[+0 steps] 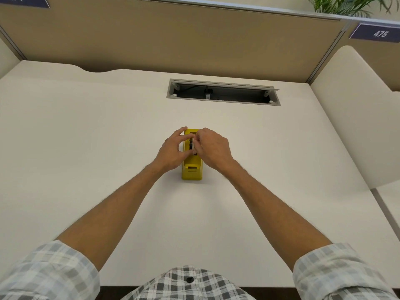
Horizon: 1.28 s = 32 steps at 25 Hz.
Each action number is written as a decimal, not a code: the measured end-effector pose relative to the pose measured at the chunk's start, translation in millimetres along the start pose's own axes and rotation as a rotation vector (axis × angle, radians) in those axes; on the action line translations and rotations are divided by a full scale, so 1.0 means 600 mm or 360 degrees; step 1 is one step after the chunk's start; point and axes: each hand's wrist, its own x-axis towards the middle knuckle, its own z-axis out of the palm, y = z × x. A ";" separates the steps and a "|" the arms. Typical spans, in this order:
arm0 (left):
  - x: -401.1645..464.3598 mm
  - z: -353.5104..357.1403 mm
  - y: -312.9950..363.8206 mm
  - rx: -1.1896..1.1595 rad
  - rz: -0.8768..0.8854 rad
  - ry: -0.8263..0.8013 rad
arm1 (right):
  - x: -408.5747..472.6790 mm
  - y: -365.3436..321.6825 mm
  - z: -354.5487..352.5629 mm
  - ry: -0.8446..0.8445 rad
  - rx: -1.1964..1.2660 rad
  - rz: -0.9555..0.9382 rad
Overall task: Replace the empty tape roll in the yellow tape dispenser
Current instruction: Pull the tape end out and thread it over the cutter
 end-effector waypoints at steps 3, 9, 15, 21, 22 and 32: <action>-0.001 0.002 0.001 -0.0012 -0.0008 0.0004 | 0.000 0.006 0.002 0.0014 -0.0020 -0.0049; -0.001 0.002 0.005 -0.0194 -0.0058 -0.0010 | 0.005 0.020 0.006 0.0019 -0.0004 -0.0243; 0.005 0.002 0.004 -0.0247 -0.0084 0.0008 | 0.006 0.026 0.001 0.0057 0.0043 -0.0304; 0.009 0.007 0.003 -0.0261 -0.0114 0.0041 | 0.020 0.025 -0.011 -0.0009 -0.0004 -0.0267; 0.010 0.007 0.002 -0.0244 -0.0118 0.0032 | 0.021 0.025 -0.012 -0.0016 0.0007 -0.0263; 0.010 0.001 0.004 -0.0171 -0.0119 0.0007 | 0.026 0.025 -0.015 -0.0080 0.0048 -0.0247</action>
